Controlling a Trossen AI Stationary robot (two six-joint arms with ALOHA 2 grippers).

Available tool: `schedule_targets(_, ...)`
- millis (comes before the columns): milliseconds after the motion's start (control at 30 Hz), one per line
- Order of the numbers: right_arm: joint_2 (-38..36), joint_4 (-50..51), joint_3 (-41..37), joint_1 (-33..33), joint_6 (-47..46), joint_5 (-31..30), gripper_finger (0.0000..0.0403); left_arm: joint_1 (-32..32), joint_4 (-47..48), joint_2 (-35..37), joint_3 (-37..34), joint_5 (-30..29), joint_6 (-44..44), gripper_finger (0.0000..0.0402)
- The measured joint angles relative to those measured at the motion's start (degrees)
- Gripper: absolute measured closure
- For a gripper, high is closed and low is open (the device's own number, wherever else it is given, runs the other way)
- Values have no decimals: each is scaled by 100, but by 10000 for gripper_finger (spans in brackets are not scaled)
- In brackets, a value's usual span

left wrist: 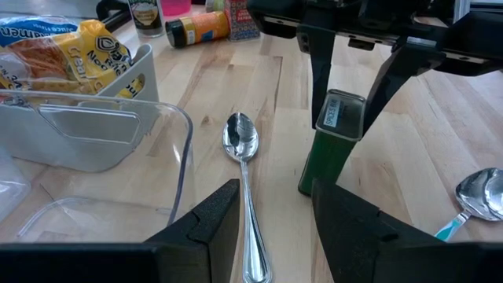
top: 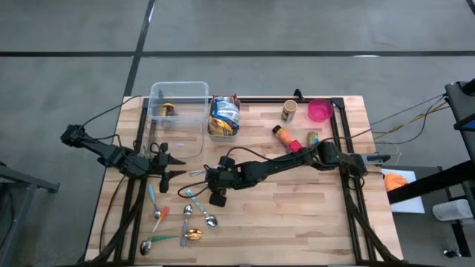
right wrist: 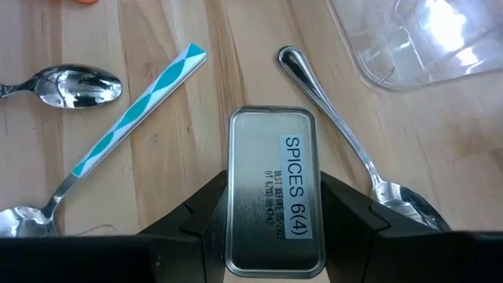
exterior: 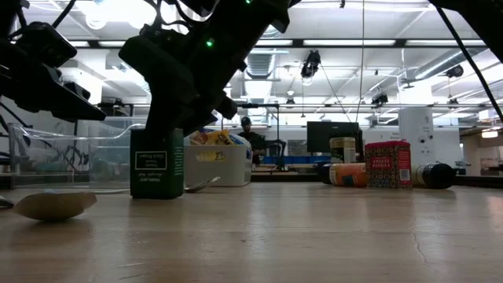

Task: Pick & Place Food Item
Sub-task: Put the black seasoning can into the white bin

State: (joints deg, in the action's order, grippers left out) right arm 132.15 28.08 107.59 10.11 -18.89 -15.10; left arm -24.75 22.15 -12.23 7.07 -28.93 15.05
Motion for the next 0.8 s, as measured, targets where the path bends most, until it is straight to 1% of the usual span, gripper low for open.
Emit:
schedule_targets(67, -8, 34, -3, 0, 4, -61, 257, -1, 0, 0, 0, 0, -2, 238)
schedule_targets(200, -14, 70, -10, 1, -17, -436, 257, -2, 0, 0, 0, 0, 0, 238)
schedule_targets(733, -14, -23, -13, 2, -42, -443, 256, -2, 0, 0, 0, -1, -2, 238)
schedule_targets(800, -14, -40, -13, 2, -40, -443, 250, -2, 0, 0, 0, 0, -2, 238)
